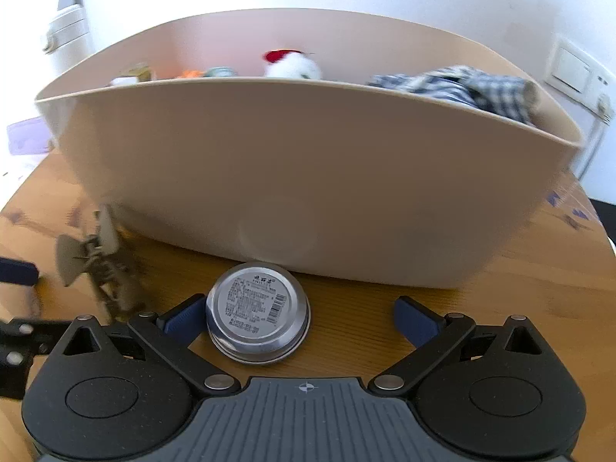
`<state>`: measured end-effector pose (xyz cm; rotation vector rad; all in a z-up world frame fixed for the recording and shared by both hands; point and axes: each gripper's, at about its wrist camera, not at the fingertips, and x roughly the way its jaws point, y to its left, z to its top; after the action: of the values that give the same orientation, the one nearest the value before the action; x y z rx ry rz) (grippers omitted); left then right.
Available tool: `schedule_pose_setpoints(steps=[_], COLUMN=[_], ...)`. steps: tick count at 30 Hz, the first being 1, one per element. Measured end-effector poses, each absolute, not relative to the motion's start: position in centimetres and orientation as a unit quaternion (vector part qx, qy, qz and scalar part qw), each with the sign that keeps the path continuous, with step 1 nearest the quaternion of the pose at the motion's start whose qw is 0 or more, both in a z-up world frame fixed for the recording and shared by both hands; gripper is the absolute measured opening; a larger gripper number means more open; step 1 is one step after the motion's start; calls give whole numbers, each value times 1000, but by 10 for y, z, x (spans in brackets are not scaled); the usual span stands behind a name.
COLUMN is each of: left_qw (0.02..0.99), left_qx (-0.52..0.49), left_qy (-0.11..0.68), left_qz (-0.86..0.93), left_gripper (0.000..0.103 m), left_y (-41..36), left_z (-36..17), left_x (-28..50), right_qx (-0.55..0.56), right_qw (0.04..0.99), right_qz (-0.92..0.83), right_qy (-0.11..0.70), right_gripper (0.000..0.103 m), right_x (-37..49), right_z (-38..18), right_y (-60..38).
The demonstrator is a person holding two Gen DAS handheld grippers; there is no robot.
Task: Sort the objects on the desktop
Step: 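Grasp the beige claw clip with the left tool while the right tool grasps the silver tin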
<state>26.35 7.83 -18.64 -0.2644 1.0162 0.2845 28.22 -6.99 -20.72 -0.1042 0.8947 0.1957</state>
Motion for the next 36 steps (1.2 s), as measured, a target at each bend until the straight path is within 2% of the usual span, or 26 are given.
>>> schedule_pose_setpoints(steps=[27, 36], left_qw=[895, 877], left_qx=[-46, -50], left_qy=[430, 454], left_qz=[108, 149], left_gripper=[86, 88], left_y=[37, 35], left_z=[-163, -167], left_x=[307, 329], right_qx=[-49, -52], right_qw=[895, 896], right_qz=[95, 104], right_qy=[433, 429], right_gripper=[103, 103], right_x=[296, 301], right_z=[-214, -216], right_y=[-126, -135])
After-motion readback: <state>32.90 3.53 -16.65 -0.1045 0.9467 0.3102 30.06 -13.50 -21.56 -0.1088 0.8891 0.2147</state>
